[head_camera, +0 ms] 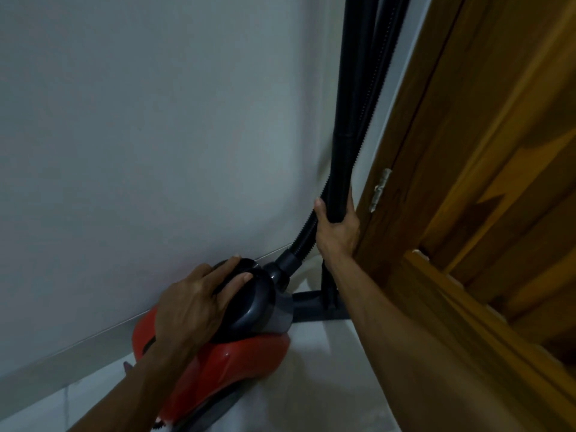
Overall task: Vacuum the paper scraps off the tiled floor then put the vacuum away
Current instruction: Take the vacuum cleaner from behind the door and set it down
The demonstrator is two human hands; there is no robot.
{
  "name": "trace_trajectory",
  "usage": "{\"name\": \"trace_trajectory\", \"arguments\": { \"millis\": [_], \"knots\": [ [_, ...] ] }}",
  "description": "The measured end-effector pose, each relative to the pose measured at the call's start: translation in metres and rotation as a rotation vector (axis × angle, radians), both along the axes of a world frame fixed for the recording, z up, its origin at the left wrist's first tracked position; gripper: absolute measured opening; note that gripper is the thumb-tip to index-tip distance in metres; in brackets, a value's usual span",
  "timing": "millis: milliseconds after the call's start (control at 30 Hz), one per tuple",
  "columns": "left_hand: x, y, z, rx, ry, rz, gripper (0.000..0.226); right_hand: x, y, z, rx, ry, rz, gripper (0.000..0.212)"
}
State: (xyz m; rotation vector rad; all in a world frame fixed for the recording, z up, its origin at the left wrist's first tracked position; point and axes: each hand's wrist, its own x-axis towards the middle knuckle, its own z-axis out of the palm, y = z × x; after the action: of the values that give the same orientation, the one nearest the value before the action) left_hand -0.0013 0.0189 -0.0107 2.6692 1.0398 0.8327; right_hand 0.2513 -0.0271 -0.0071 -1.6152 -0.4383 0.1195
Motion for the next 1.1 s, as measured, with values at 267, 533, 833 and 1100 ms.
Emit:
{"name": "trace_trajectory", "arguments": {
  "millis": [267,533,833,1100],
  "knots": [
    [-0.022,-0.003,0.010,-0.026,-0.067,-0.034,0.051,-0.016,-0.009,0.012,-0.035,-0.035,-0.022,0.072],
    [-0.081,-0.022,0.099,-0.115,0.008,-0.066,0.044,-0.071,-0.035,0.091,-0.097,0.029,-0.016,0.069],
    [-0.161,-0.042,0.317,-0.180,0.085,-0.117,0.033,-0.159,-0.063,0.295,-0.126,0.103,-0.044,0.072],
    [-0.248,-0.072,0.523,-0.221,0.104,-0.085,0.052,-0.248,-0.102,0.497,-0.144,0.117,-0.084,0.074]
  ]
}}
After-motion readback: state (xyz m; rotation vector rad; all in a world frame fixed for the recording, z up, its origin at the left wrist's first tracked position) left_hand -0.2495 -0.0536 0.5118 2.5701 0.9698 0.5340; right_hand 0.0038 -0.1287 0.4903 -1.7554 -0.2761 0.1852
